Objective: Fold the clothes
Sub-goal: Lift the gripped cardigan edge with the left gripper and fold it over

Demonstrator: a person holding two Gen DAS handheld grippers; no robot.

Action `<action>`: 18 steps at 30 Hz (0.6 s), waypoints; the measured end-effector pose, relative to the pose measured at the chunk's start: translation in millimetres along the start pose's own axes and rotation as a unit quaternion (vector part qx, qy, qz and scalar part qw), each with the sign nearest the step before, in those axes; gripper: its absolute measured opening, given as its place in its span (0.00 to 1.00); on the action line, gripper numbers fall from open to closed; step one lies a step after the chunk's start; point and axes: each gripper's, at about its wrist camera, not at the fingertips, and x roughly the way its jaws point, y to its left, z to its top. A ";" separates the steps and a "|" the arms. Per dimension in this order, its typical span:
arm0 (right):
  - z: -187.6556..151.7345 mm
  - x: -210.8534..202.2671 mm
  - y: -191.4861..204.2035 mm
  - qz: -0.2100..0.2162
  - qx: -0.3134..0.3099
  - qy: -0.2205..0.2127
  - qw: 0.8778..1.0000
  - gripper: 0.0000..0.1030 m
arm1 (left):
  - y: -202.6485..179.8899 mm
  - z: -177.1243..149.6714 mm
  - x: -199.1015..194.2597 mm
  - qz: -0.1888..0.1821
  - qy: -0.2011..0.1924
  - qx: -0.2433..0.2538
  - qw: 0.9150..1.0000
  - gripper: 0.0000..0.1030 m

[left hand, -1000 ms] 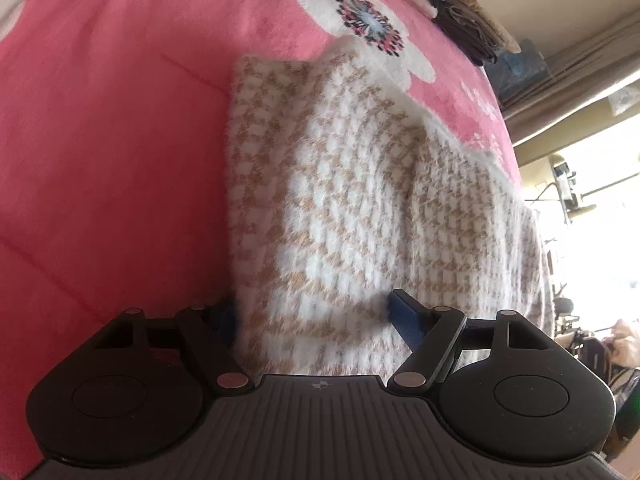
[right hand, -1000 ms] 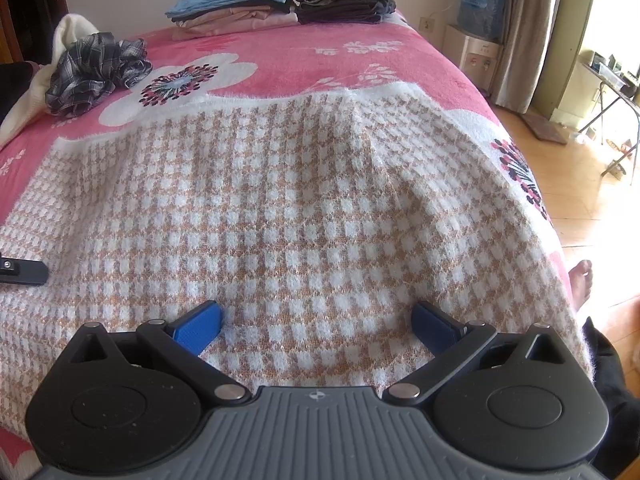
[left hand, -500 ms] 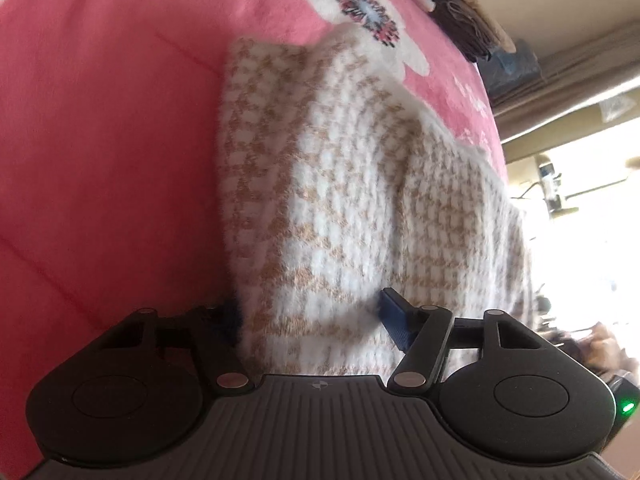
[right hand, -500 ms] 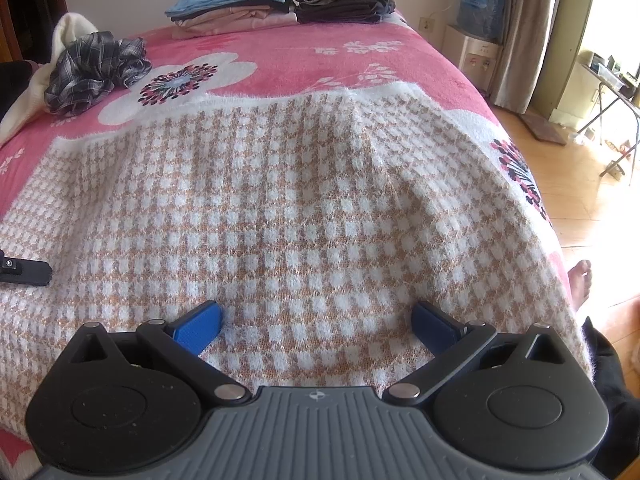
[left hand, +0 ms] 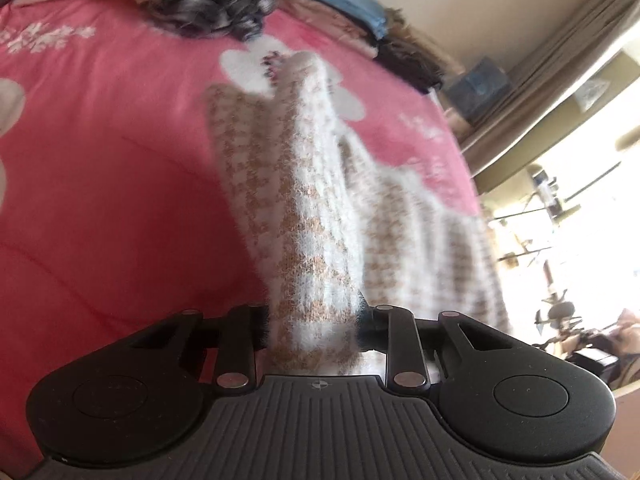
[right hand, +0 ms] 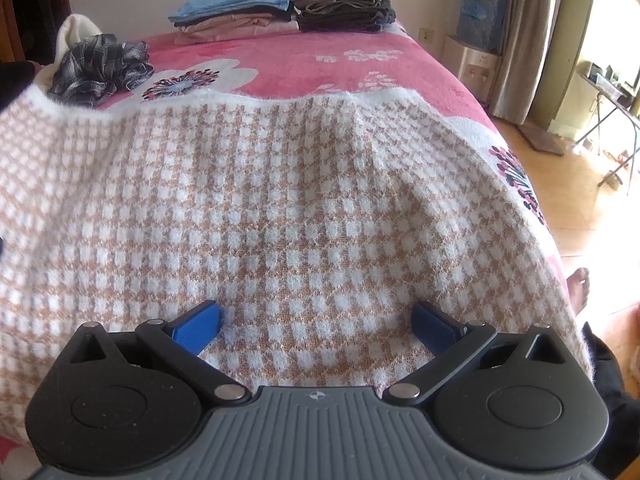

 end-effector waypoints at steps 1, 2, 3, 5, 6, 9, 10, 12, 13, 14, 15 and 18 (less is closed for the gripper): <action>-1.4 -0.3 -0.3 0.000 0.000 -0.004 1.000 1.00 | -8.0 1.5 -2.4 -0.008 0.001 0.000 1.000 0.25; -2.9 -0.6 -0.5 0.001 -0.001 -0.009 1.000 1.00 | -16.9 3.3 -3.9 -0.013 0.001 0.002 1.000 0.25; -4.4 -0.9 -0.8 0.001 -0.001 -0.013 1.000 1.00 | -26.5 5.5 -4.4 -0.017 0.002 0.005 1.000 0.25; -7.1 -2.1 -1.1 0.002 -0.001 -0.021 1.000 1.00 | -43.3 7.8 -4.2 -0.023 0.007 0.006 1.000 0.25; -8.2 -2.7 -1.5 0.003 0.000 -0.024 1.000 1.00 | -51.2 8.1 -3.6 -0.025 0.010 0.006 1.000 0.25; -10.7 -3.5 -3.2 0.005 -0.002 -0.035 0.999 1.00 | -74.1 7.8 -0.7 -0.029 0.020 0.002 0.999 0.25; -11.8 -3.7 -3.7 0.005 -0.003 -0.039 0.999 1.00 | -82.0 8.0 1.4 -0.028 0.023 0.001 0.999 0.25; -14.7 -4.2 -5.0 0.008 -0.006 -0.049 0.999 1.00 | -98.7 8.8 8.5 -0.020 0.030 0.001 0.999 0.25; -15.8 -4.1 -5.6 0.009 -0.008 -0.054 0.998 1.00 | -107.1 8.9 13.0 -0.016 0.034 0.003 0.999 0.25; -16.8 -4.0 -6.3 0.010 -0.010 -0.058 0.998 1.00 | -114.9 8.6 17.2 -0.011 0.037 0.007 0.999 0.25; -17.2 -4.1 -7.0 0.012 -0.012 -0.061 0.998 1.00 | -122.6 8.3 21.4 -0.006 0.041 0.010 0.999 0.25; -18.4 -4.2 -9.2 0.017 -0.017 -0.070 0.997 1.00 | -144.9 7.3 39.0 0.013 0.059 0.022 0.998 0.26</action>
